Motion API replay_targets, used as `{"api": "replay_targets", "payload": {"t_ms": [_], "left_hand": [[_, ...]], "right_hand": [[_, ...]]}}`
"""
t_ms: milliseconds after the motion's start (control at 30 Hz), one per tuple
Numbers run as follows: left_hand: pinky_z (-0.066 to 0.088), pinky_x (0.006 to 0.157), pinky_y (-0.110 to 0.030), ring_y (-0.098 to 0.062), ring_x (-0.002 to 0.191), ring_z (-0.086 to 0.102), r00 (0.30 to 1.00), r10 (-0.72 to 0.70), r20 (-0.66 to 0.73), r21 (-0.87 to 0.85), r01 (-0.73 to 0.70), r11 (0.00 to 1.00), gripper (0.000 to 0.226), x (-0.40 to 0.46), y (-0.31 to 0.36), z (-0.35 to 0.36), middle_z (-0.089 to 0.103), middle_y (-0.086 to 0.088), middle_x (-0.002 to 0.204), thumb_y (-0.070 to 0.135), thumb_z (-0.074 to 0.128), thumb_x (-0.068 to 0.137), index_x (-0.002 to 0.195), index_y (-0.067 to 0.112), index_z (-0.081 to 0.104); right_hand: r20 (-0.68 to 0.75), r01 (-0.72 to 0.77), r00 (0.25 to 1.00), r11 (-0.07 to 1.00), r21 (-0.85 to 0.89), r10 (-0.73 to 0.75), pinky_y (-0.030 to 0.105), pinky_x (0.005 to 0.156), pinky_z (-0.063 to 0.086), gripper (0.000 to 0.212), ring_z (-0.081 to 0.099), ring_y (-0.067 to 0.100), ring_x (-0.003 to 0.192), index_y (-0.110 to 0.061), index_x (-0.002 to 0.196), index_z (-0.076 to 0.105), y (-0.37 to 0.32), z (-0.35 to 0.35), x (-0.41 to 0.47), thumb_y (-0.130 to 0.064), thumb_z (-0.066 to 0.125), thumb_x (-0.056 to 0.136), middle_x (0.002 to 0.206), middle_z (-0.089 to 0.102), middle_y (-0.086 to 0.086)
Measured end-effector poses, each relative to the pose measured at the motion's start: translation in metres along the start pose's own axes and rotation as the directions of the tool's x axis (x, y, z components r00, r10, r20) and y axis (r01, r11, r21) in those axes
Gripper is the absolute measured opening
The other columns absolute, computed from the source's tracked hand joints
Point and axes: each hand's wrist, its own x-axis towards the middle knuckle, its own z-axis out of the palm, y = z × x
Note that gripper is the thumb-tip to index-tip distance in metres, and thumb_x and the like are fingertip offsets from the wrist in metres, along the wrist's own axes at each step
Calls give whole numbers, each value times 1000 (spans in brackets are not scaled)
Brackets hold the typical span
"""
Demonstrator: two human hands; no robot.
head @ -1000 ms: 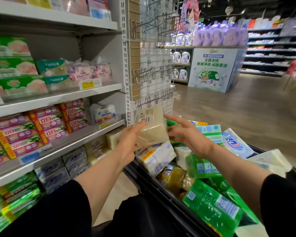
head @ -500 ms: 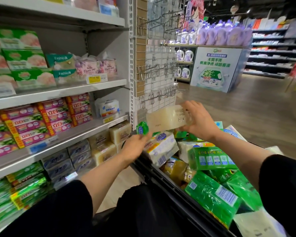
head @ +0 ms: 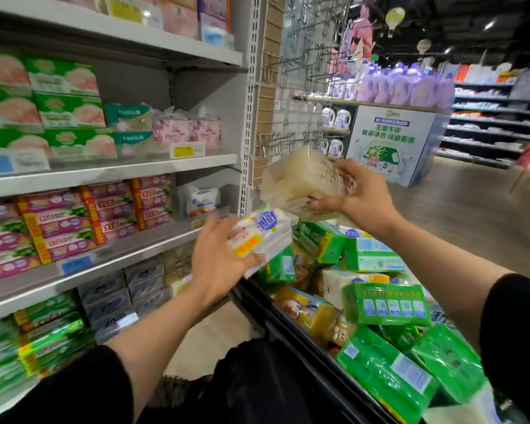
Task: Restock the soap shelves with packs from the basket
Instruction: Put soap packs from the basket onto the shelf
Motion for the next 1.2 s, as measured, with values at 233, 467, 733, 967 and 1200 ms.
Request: {"api": "replay_targets", "payload": {"t_ms": [233,467,733,967,1200], "left_hand": [[45,86,-37,-27,100,53,952,-151,-267,161,198,967,79,1,-72,-96,50,-7,107,31,92,56,125,11,59],[45,84,-38,-28,105,51,920,-340,-196,290,385,876,77,-18,-152,-140,48,-3,104,35,91,55,121,12,60],[49,88,-41,-26,116,47,879,-476,-16,562,401,723,71,-32,-238,-147,49,-6,117,42,82,64,125,18,56],[48,90,-40,-25,118,43,884,-456,104,627,297,720,75,-17,-284,-114,46,-5,121,47,79,67,129,17,51],[48,86,-40,-26,117,43,871,-484,79,555,365,748,70,-12,-322,-68,45,-6,118,43,78,68,127,16,53]], "right_hand": [[136,64,988,998,25,-66,42,95,48,82,58,13,105,-28,120,61,-59,64,23,-46,92,46,109,63,-12],[394,151,909,989,3,-140,35,89,51,84,63,13,101,-25,120,64,-91,181,6,-41,93,43,104,69,-8],[560,222,827,940,-259,-41,38,83,52,75,59,21,107,-24,115,63,-64,295,-27,-54,88,51,110,67,-3],[540,145,829,877,-457,144,31,73,46,54,58,25,106,-26,109,65,-11,365,-30,-34,87,60,106,64,3],[495,85,852,889,-450,170,37,90,48,64,43,23,120,-22,123,59,19,420,-20,-21,86,65,123,47,3]]}}
